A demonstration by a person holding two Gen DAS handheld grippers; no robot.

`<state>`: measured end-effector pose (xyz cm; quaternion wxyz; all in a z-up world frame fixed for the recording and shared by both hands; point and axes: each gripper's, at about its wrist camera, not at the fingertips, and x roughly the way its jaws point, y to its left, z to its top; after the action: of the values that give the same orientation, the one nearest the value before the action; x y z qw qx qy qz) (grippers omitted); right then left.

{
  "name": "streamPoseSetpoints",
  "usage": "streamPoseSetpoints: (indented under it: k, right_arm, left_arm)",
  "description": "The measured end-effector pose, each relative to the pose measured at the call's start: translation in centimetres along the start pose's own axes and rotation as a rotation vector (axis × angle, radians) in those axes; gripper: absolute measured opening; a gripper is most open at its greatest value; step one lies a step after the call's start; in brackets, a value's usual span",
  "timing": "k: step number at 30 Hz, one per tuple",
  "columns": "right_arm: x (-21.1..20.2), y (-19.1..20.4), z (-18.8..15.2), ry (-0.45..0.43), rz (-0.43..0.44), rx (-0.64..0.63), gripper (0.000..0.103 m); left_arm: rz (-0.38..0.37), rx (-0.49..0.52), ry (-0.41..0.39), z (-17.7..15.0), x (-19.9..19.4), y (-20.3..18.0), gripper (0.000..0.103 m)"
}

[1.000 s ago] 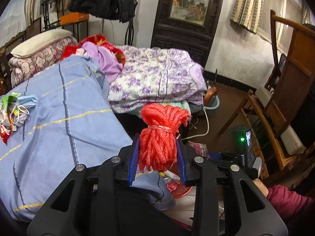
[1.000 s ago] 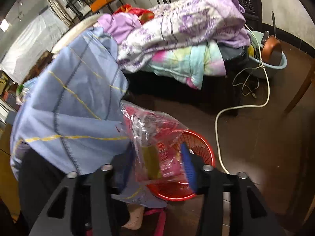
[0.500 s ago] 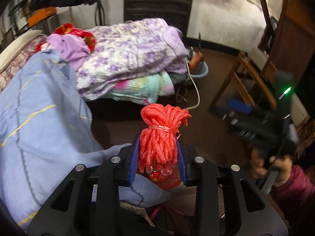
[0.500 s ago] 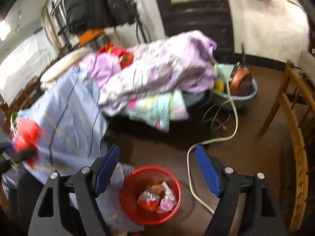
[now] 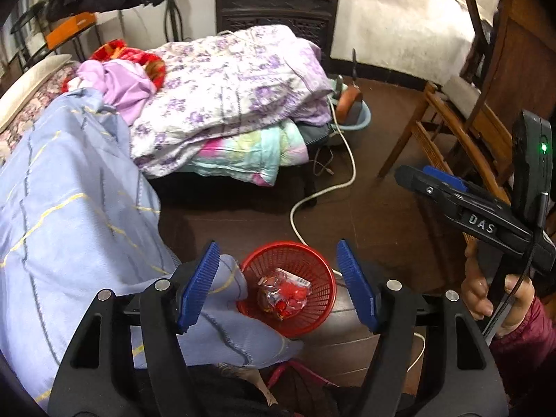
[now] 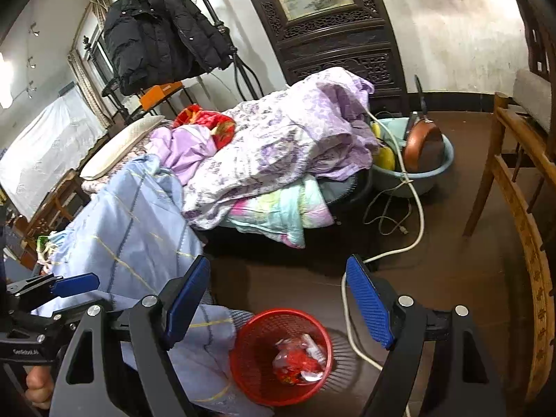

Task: Collect trash
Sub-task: 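Move both tools back over the trash on the bed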

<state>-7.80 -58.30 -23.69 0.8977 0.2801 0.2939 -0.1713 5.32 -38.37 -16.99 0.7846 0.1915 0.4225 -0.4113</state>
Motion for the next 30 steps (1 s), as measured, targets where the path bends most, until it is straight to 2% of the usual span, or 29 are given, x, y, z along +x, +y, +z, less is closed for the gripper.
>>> streamPoseSetpoints:
  k: [6, 10, 13, 16, 20, 26, 30]
  right_arm:
    - [-2.2, 3.6, 1.6, -0.043, 0.063, -0.035, 0.079]
    - [-4.4, 7.5, 2.8, -0.086, 0.118, -0.093, 0.079]
    - [-6.3, 11.1, 3.5, -0.123, 0.148, -0.155, 0.081]
    - [-8.0, 14.9, 4.0, -0.151, 0.176, -0.205, 0.089]
    - [-9.7, 20.1, 4.0, -0.174, 0.207, -0.247, 0.09]
    - [-9.5, 26.8, 3.0, -0.153, 0.255, -0.319, 0.093]
    - [-7.1, 31.1, 1.5, -0.109, 0.285, -0.353, 0.096]
  left_arm:
    - [0.033, -0.07, -0.08, -0.9, -4.1, 2.7, 0.069]
    - [0.063, -0.115, -0.156, -1.9, -8.0, 4.7, 0.072]
    - [0.089, -0.151, -0.225, -3.1, -11.4, 6.2, 0.075]
    - [0.11, -0.187, -0.279, -4.4, -14.1, 7.8, 0.077]
    - [0.135, -0.242, -0.328, -6.2, -16.6, 9.9, 0.08]
    - [0.214, -0.341, -0.372, -9.8, -19.5, 14.1, 0.085]
    - [0.256, -0.444, -0.366, -12.4, -20.0, 18.3, 0.086]
